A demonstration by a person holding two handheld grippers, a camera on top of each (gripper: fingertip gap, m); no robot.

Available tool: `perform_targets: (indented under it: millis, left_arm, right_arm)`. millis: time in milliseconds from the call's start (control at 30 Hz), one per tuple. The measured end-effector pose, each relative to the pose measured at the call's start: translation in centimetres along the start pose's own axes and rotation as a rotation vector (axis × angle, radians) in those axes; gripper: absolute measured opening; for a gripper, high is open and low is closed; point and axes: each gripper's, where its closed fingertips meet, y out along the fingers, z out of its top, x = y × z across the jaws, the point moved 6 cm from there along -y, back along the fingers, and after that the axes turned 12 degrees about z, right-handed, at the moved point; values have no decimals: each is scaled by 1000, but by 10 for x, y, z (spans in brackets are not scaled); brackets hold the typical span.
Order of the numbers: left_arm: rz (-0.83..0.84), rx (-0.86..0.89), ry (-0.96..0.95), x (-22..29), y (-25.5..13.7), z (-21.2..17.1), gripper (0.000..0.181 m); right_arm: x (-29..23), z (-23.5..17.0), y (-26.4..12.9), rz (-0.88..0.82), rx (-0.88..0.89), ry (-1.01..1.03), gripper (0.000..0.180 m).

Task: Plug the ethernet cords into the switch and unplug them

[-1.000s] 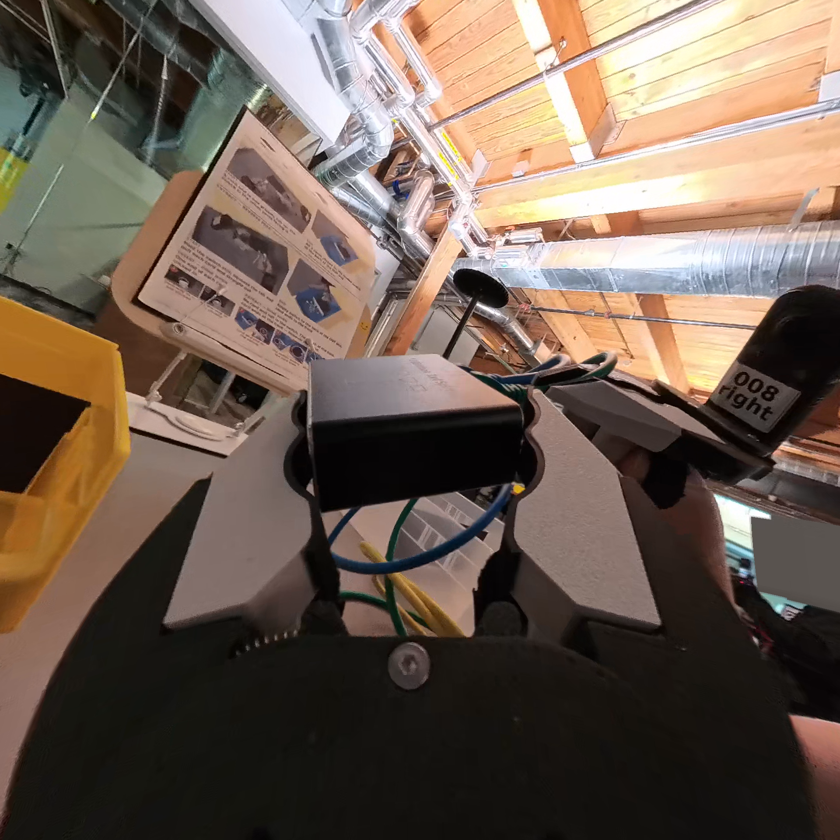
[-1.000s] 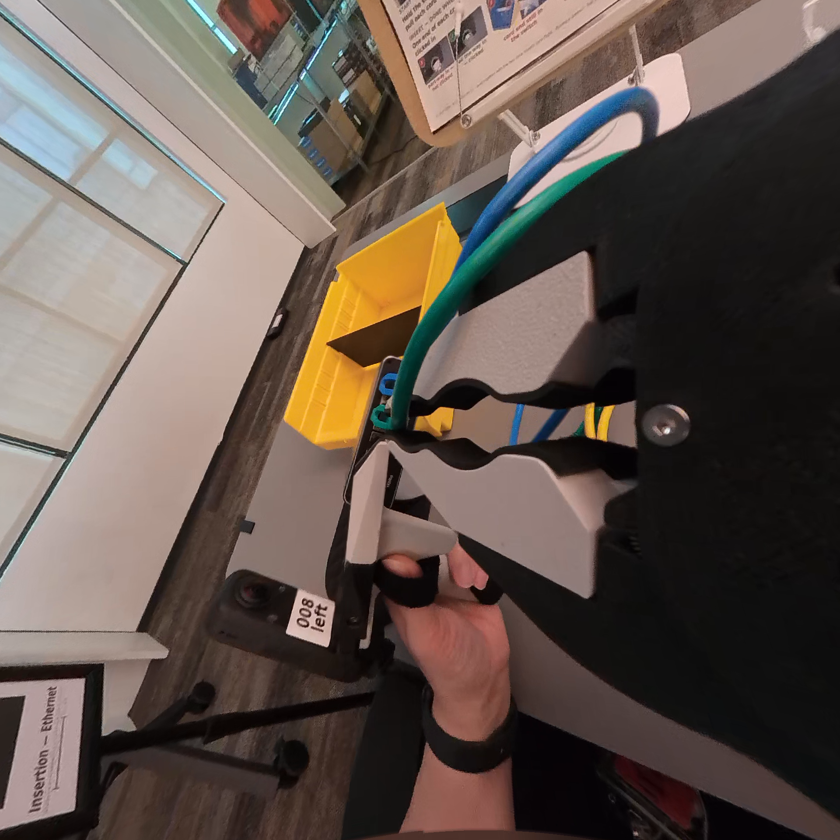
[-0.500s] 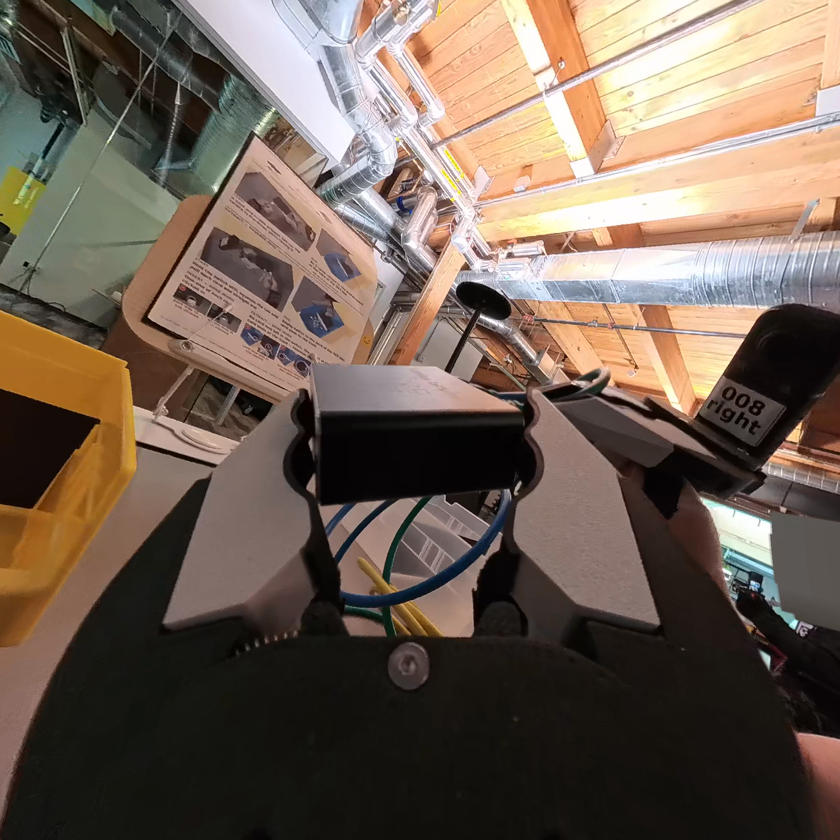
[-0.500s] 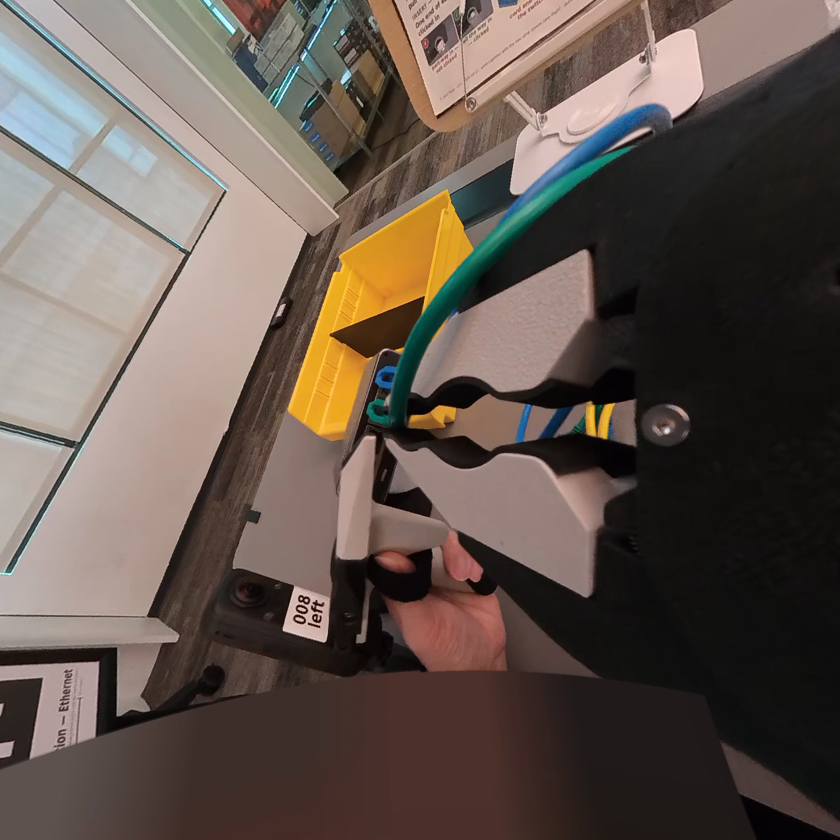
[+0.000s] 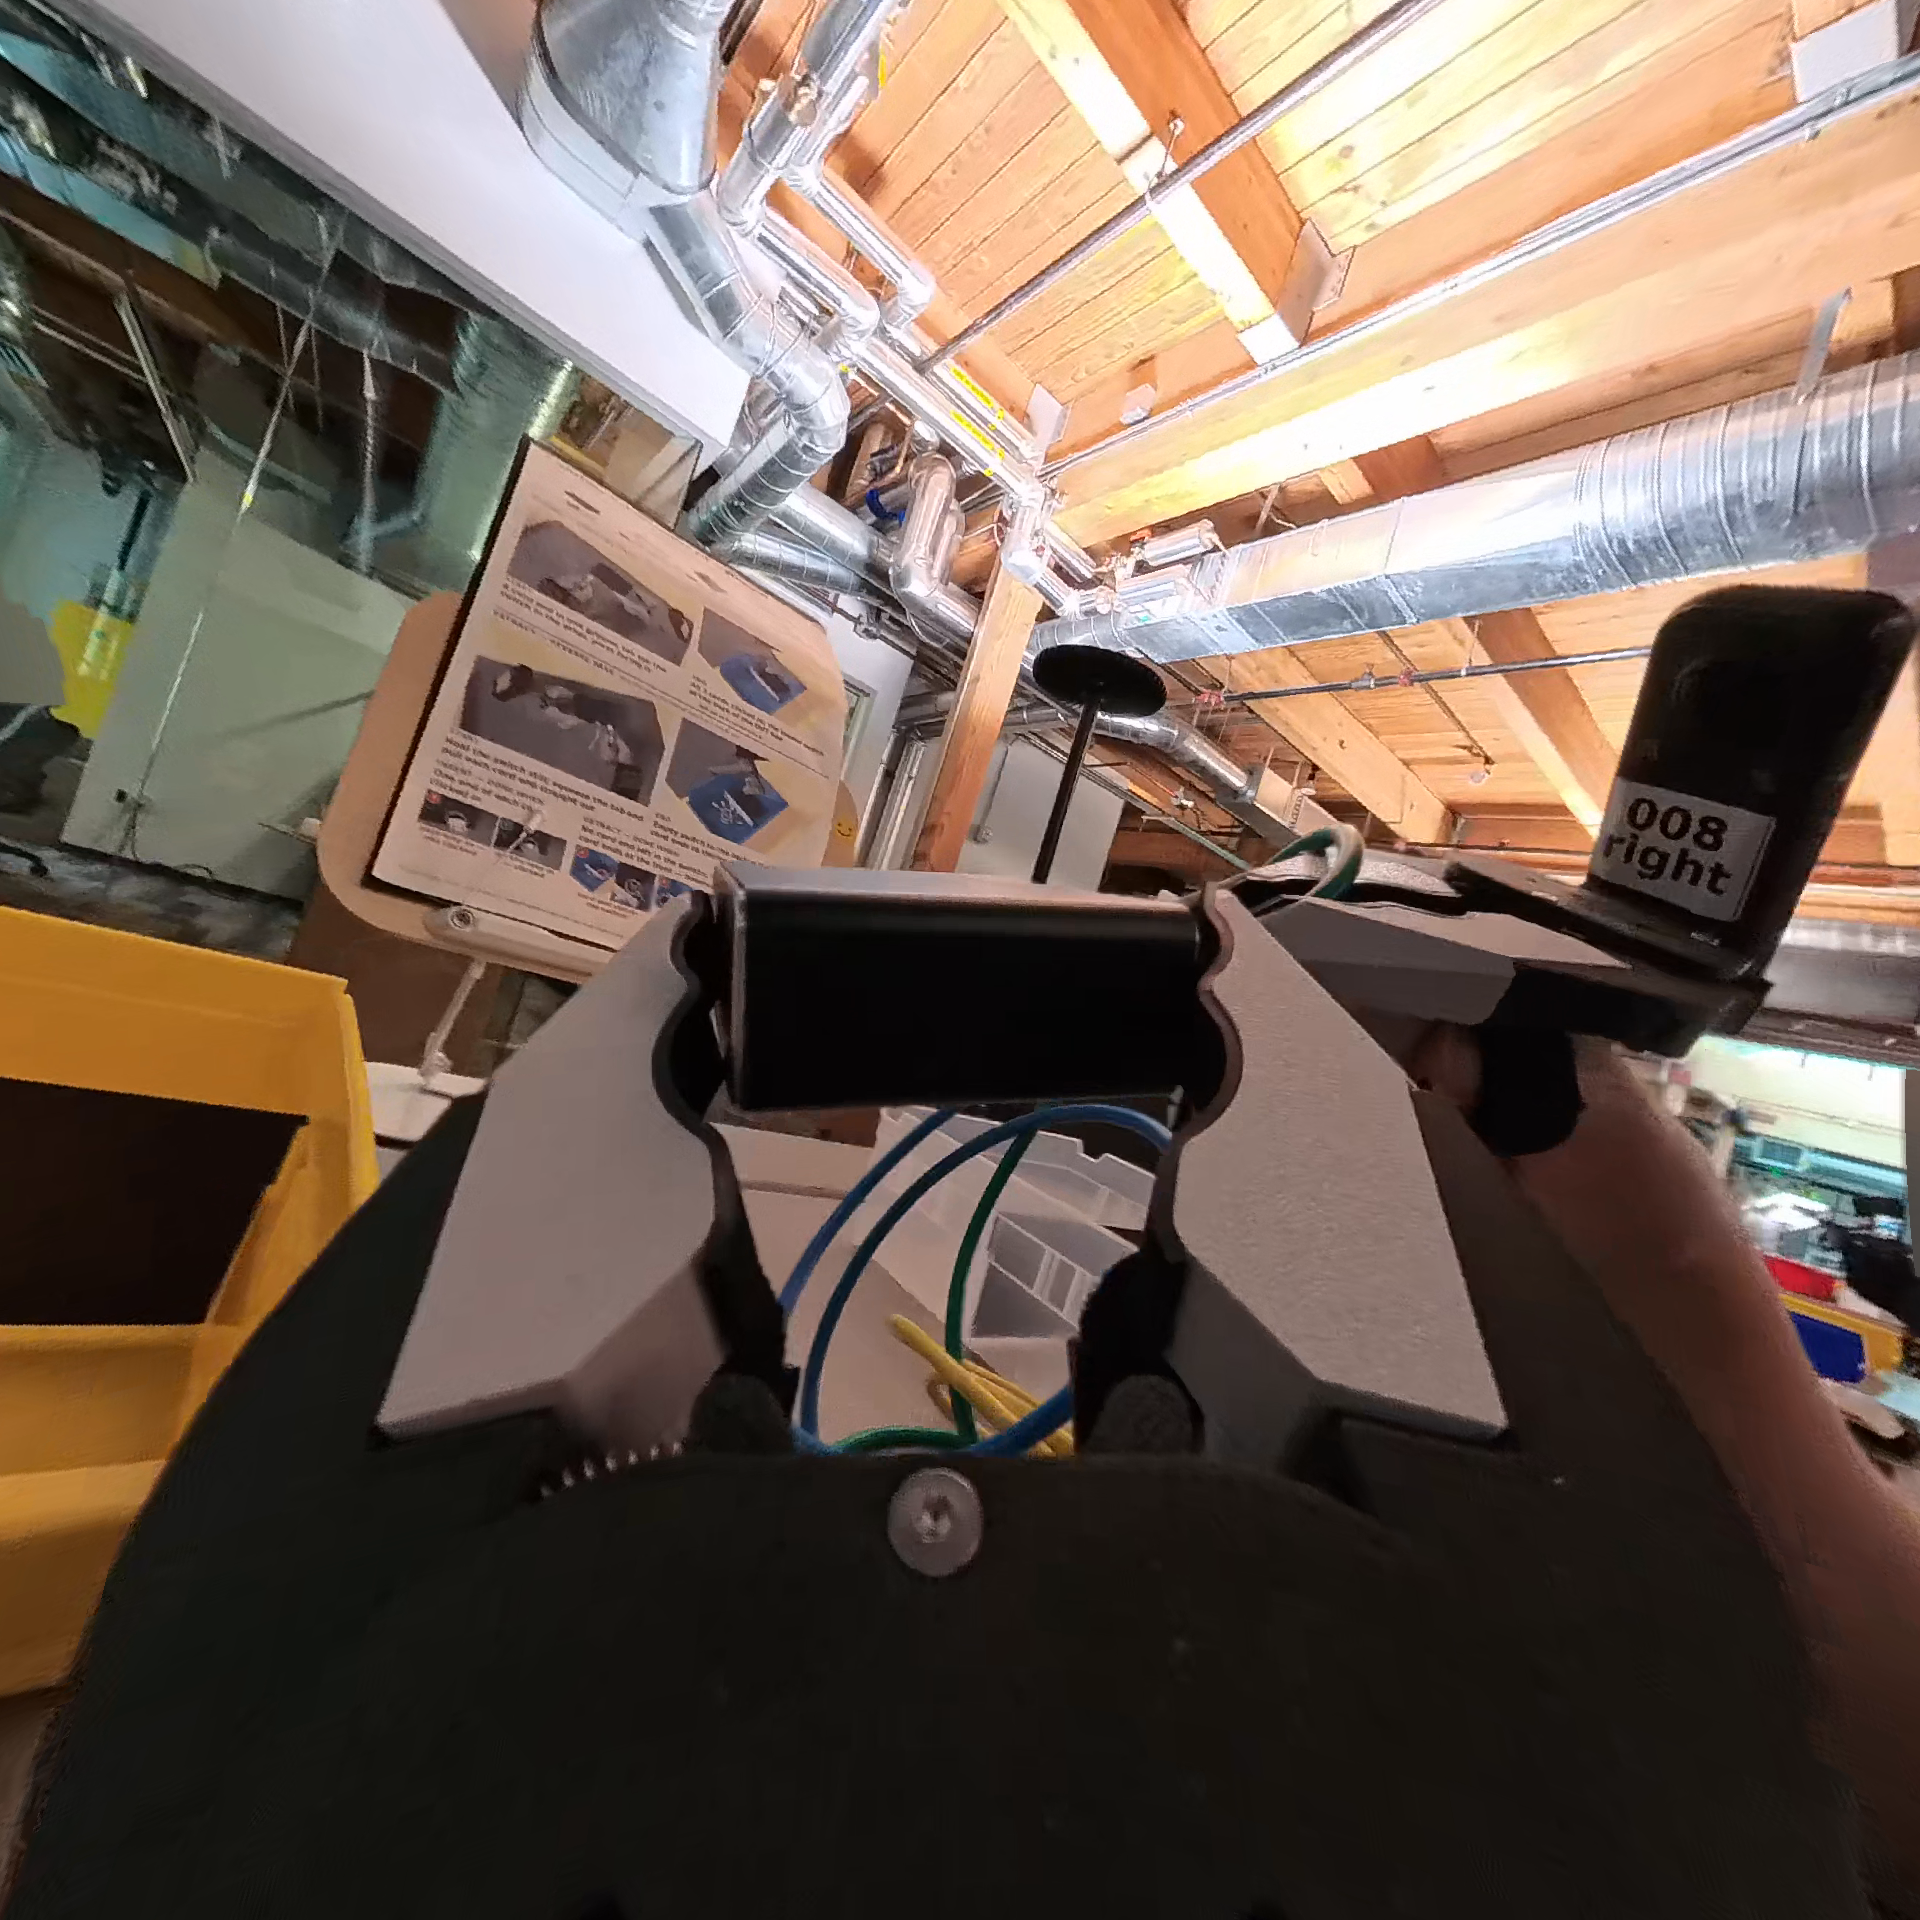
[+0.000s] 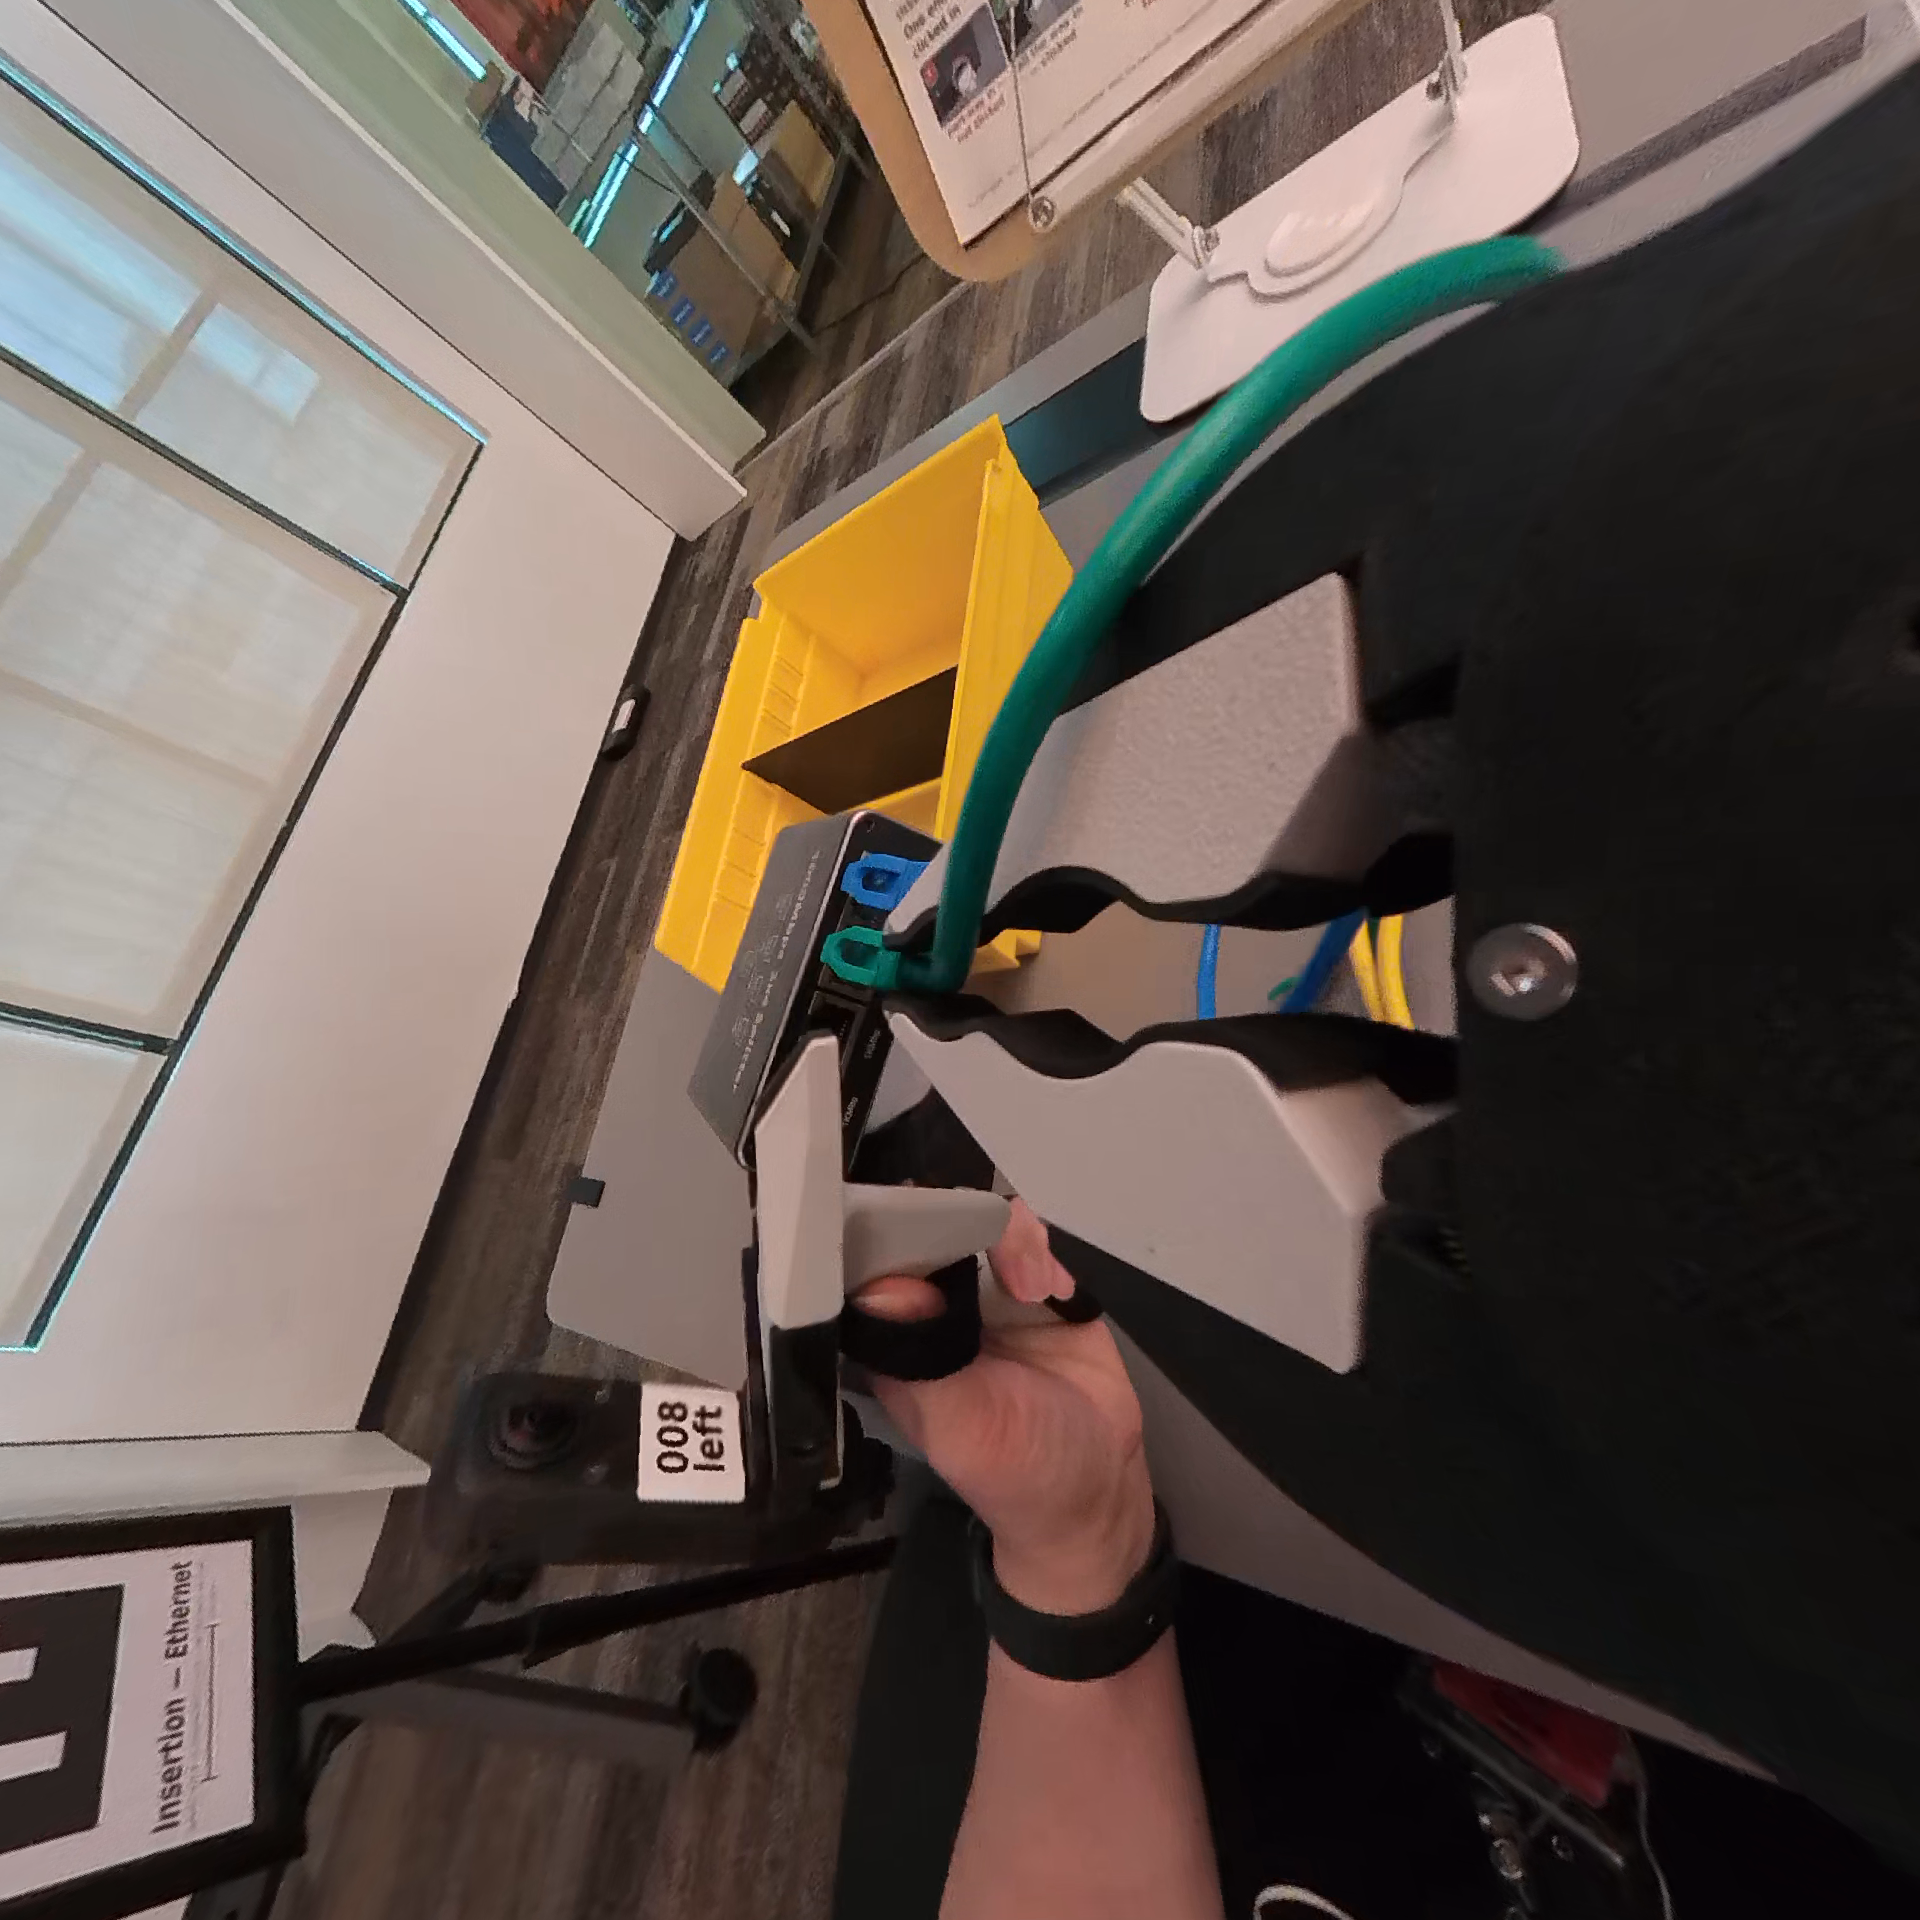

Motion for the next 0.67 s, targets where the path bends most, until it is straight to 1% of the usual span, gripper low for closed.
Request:
perform_targets:
  millis: [100, 300, 667]
  left_arm:
    - [16, 14, 56, 3, -1, 3, 89]
    - [25, 41, 66, 2, -3, 6, 89]
    - [2, 47, -26, 7, -2, 12, 88]
  right_arm:
    - [0, 0, -1, -1, -7, 0, 7]
    - [0, -1, 1, 11, 9, 0, 9]
    - [-5, 6, -3, -20, 44, -95, 7]
